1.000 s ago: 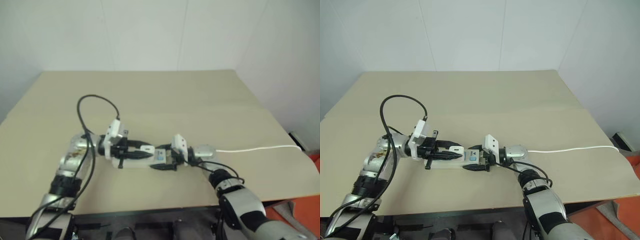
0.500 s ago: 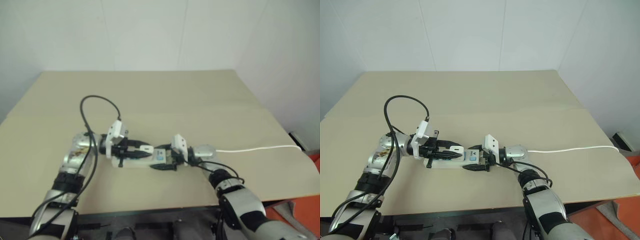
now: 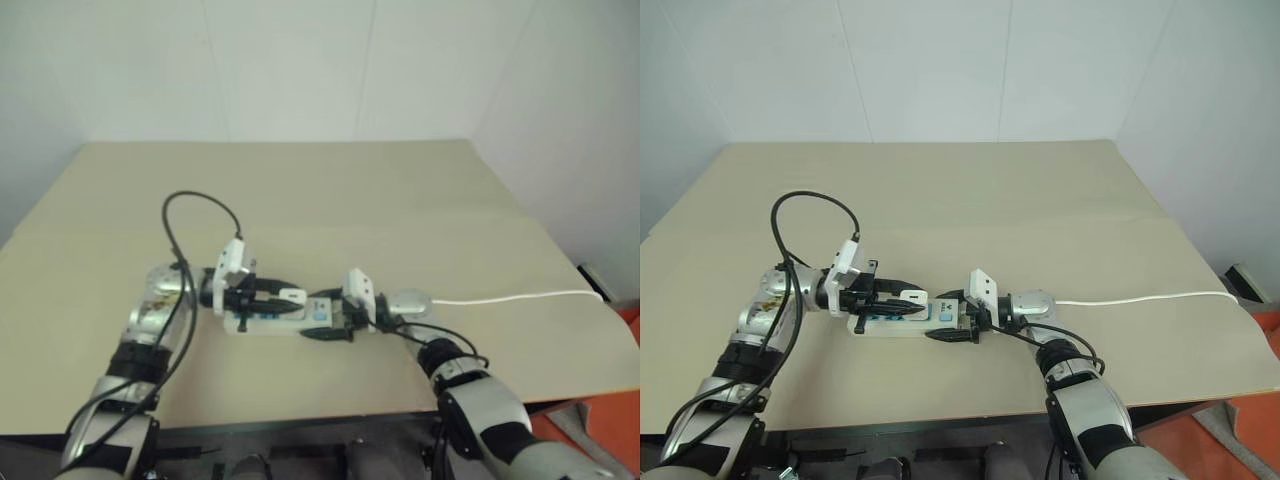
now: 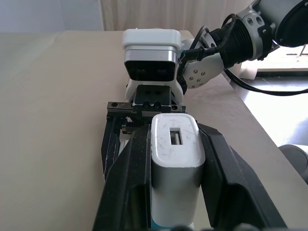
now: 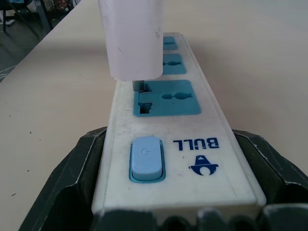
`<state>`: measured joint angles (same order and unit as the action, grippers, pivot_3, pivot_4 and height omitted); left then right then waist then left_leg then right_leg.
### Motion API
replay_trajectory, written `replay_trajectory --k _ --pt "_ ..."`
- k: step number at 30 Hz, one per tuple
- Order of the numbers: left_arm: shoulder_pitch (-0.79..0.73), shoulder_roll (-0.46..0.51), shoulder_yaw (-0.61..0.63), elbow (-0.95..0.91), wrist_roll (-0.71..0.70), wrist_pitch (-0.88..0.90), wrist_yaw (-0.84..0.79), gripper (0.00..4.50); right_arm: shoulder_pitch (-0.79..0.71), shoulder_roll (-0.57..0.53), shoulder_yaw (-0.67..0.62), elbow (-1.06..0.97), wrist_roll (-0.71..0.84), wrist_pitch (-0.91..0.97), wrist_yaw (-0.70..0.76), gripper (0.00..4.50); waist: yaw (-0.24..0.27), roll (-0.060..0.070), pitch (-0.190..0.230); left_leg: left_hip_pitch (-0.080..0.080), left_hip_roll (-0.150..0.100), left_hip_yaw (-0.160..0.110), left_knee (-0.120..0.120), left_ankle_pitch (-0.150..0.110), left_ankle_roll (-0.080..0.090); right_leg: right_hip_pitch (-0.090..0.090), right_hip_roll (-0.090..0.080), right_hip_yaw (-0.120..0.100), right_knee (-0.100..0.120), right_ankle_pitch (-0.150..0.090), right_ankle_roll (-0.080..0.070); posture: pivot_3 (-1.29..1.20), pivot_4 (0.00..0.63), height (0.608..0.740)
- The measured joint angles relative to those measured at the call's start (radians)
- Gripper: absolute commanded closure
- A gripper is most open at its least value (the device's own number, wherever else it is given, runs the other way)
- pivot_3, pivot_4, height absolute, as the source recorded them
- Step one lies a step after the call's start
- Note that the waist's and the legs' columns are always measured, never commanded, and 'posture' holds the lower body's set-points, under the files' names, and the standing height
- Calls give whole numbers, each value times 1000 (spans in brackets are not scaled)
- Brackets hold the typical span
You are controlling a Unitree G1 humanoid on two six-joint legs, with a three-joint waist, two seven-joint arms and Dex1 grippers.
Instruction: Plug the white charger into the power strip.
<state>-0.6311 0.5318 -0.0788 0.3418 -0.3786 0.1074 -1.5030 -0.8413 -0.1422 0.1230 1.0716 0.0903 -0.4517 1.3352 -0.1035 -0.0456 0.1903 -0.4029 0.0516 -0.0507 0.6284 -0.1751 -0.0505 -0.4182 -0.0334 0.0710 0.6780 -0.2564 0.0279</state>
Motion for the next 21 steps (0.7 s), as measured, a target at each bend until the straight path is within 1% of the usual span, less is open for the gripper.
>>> replay_trajectory --k 11,21 --pt "0 -14 0 15 2 -2 -2 3491 3 1 0 -6 0 1 -3 1066 0 0 0 0 0 0 0 0 0 0 0 0 0 0 0 0 150 740" --pt "-22 -24 0 47 16 -43 -3 3491 6 -1 0 -10 0 1 -3 1066 0 0 0 0 0 0 0 0 0 0 0 0 0 0 0 0 150 740"
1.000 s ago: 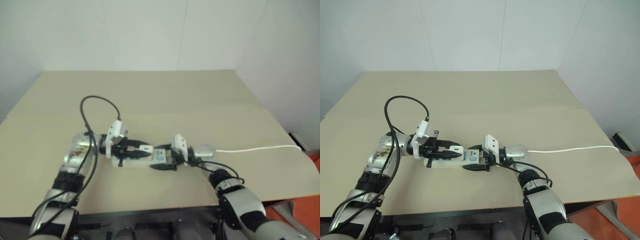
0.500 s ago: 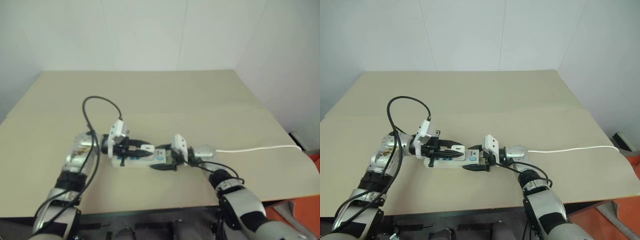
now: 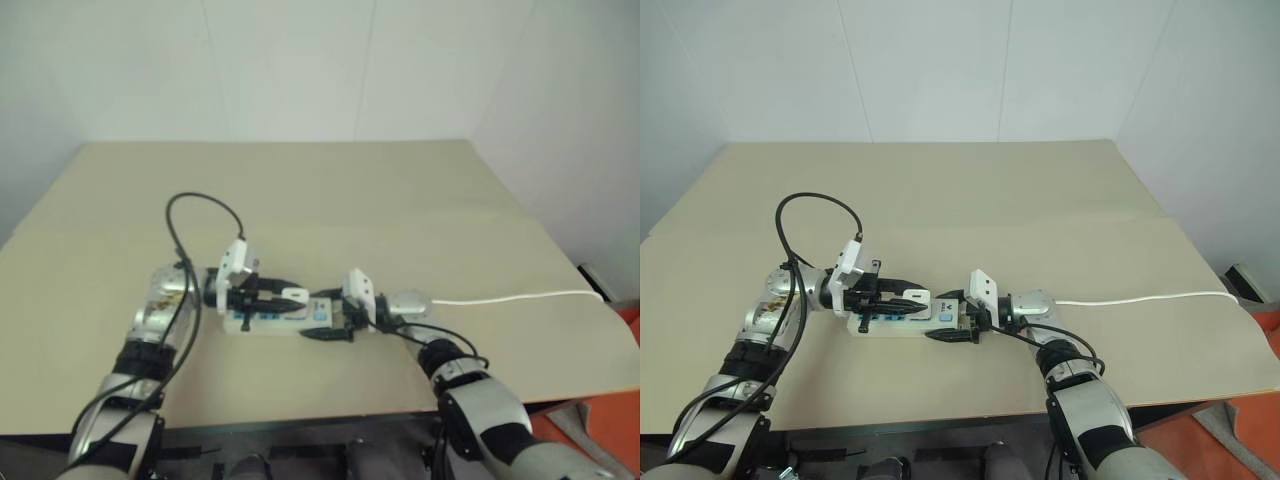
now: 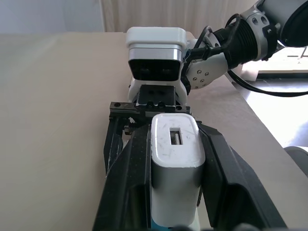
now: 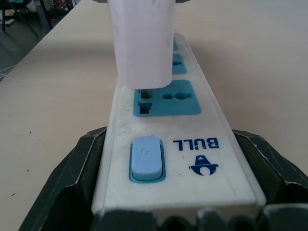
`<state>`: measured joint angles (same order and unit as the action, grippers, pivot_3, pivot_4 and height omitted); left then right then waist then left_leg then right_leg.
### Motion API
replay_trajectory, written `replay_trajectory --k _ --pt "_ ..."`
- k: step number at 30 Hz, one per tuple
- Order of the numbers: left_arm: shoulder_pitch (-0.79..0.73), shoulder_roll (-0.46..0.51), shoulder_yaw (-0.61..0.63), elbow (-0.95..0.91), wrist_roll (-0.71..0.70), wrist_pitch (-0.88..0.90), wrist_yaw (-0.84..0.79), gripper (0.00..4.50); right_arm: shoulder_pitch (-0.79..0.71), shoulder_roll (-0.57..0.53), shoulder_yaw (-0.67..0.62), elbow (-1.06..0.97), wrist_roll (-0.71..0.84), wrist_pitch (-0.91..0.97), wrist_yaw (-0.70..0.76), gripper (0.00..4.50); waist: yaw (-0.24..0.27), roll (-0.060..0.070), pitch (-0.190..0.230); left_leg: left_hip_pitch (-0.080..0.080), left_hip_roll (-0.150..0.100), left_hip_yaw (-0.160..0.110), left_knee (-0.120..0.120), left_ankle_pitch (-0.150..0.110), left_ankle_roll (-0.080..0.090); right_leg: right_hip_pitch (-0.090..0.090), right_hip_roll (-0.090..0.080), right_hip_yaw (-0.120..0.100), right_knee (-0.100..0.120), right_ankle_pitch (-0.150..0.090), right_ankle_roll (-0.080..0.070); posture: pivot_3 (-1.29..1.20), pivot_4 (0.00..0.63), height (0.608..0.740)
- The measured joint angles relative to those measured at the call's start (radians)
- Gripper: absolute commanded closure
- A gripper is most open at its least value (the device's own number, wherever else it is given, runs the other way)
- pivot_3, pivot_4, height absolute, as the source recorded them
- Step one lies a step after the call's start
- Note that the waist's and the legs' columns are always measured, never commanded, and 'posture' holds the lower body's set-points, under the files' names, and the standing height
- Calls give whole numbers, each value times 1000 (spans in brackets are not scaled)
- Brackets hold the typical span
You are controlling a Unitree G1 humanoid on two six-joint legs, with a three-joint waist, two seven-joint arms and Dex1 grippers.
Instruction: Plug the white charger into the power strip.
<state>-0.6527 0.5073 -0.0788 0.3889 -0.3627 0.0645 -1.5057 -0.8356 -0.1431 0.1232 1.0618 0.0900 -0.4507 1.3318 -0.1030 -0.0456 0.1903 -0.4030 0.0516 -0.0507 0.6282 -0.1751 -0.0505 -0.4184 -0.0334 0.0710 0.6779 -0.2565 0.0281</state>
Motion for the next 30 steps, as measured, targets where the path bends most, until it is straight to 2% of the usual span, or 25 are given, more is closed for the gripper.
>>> replay_trajectory --k 30 --pt "20 -9 1 43 7 -67 -14 3491 17 -1 2 -29 0 4 -3 1066 0 0 0 0 0 0 0 0 0 0 0 0 0 0 0 0 150 740"
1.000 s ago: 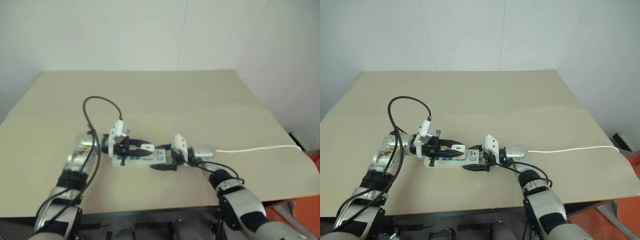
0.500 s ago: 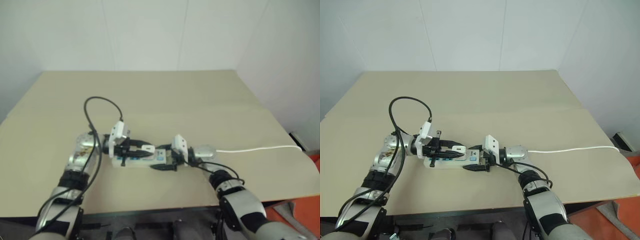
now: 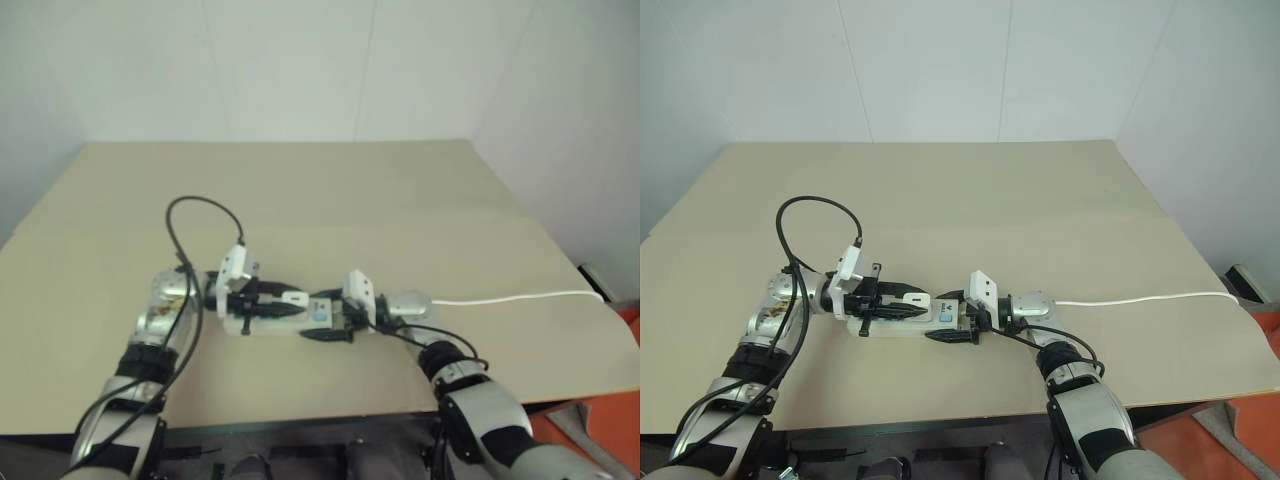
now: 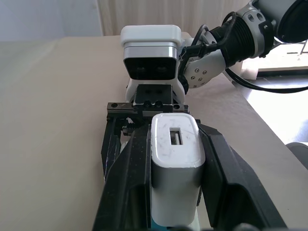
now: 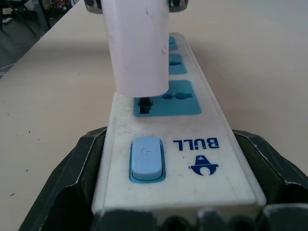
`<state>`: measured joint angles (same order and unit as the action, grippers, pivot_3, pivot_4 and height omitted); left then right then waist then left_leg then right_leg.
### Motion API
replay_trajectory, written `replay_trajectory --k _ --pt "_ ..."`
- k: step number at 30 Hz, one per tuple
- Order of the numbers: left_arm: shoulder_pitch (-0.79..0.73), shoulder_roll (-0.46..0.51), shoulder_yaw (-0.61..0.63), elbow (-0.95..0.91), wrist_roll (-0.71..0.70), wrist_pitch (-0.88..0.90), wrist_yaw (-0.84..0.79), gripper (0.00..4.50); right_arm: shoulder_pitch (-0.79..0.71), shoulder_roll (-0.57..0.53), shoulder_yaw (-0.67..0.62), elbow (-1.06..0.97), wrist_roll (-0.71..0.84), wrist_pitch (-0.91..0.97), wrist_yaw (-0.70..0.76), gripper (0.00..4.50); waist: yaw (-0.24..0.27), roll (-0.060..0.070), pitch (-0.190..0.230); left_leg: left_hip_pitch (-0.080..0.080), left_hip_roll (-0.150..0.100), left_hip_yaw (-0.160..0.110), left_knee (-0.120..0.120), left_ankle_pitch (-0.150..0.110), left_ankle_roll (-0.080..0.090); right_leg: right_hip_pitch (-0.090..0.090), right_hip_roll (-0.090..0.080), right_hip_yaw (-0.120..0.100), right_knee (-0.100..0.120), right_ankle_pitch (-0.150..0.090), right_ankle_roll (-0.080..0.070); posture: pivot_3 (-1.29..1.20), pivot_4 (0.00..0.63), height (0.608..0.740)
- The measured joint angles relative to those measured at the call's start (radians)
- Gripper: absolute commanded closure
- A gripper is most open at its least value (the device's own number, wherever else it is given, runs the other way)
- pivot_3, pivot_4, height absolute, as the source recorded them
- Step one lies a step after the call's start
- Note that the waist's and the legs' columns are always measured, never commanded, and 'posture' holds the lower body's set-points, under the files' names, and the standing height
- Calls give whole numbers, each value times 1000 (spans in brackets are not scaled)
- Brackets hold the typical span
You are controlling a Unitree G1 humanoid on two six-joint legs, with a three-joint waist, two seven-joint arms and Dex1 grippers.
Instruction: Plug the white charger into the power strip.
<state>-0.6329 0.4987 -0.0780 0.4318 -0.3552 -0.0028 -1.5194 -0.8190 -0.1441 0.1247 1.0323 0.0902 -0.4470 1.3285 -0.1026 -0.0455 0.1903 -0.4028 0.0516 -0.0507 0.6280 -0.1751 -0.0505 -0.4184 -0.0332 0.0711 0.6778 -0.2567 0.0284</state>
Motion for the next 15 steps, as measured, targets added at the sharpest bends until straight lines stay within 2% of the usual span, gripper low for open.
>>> replay_trajectory --k 15 --pt "-11 -6 -5 64 4 -41 -20 3491 2 1 1 -4 0 3 -4 1066 0 0 0 0 0 0 0 0 0 0 0 0 0 0 0 0 150 740"
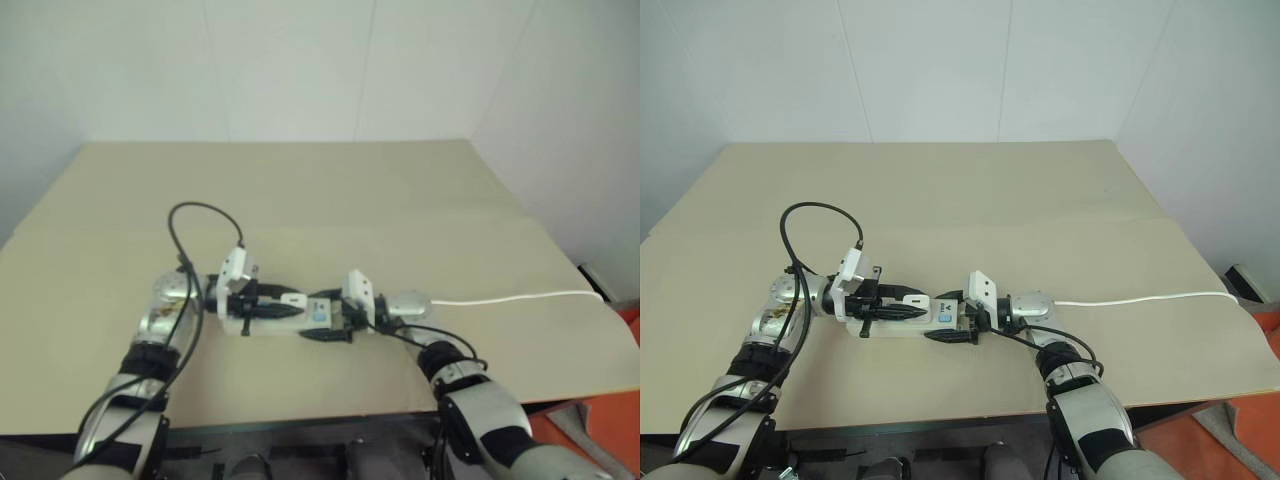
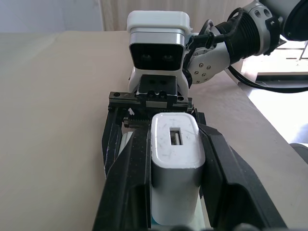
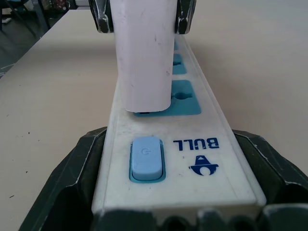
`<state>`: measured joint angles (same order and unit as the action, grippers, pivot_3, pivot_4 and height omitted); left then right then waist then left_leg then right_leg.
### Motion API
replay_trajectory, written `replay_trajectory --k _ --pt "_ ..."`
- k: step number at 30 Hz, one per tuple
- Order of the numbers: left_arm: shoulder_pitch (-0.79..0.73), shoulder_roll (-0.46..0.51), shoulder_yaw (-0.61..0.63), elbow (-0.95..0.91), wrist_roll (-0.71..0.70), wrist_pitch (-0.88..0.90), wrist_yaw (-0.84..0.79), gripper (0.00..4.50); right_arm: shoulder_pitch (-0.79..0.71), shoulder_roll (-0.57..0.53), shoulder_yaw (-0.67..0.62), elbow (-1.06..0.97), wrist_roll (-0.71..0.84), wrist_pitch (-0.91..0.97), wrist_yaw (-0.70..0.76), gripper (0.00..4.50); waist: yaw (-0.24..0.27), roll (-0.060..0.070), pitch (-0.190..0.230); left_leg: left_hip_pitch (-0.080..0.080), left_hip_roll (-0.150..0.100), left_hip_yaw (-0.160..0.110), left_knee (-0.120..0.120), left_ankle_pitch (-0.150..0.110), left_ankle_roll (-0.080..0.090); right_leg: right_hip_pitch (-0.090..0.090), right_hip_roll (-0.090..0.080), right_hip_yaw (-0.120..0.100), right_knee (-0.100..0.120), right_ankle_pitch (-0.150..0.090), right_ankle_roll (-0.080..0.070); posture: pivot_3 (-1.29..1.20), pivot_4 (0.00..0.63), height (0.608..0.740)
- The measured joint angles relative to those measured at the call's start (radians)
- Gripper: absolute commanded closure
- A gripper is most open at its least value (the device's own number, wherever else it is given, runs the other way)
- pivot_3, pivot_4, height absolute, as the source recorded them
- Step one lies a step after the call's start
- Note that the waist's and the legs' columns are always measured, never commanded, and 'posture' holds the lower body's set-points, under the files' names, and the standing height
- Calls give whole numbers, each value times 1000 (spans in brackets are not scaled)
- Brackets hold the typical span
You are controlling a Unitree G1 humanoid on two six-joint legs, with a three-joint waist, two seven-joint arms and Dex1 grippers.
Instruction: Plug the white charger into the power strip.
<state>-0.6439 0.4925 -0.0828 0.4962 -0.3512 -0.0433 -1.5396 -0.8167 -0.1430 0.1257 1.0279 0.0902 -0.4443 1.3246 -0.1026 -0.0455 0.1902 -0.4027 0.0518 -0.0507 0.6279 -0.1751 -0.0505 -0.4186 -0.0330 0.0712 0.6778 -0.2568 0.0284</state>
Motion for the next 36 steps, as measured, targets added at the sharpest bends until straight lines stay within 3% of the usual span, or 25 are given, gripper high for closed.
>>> replay_trajectory --k 17,28,36 --pt "14 1 -19 58 6 -83 4 3491 10 2 7 -8 -3 19 -15 1066 -1 2 -2 14 0 0 -4 0 0 15 1 1 -5 -1 1 0 150 740" --pt "12 44 -23 73 44 9 21 24 14 -3 8 -13 3 19 0 1066 2 3 -1 13 0 0 -3 0 0 14 1 0 -5 -1 1 0 150 740" --pt "-38 64 1 -39 -9 102 16 24 14 3 8 -17 5 21 5 1066 2 4 -1 11 0 0 -3 0 0 13 1 0 -6 -1 1 0 150 740"
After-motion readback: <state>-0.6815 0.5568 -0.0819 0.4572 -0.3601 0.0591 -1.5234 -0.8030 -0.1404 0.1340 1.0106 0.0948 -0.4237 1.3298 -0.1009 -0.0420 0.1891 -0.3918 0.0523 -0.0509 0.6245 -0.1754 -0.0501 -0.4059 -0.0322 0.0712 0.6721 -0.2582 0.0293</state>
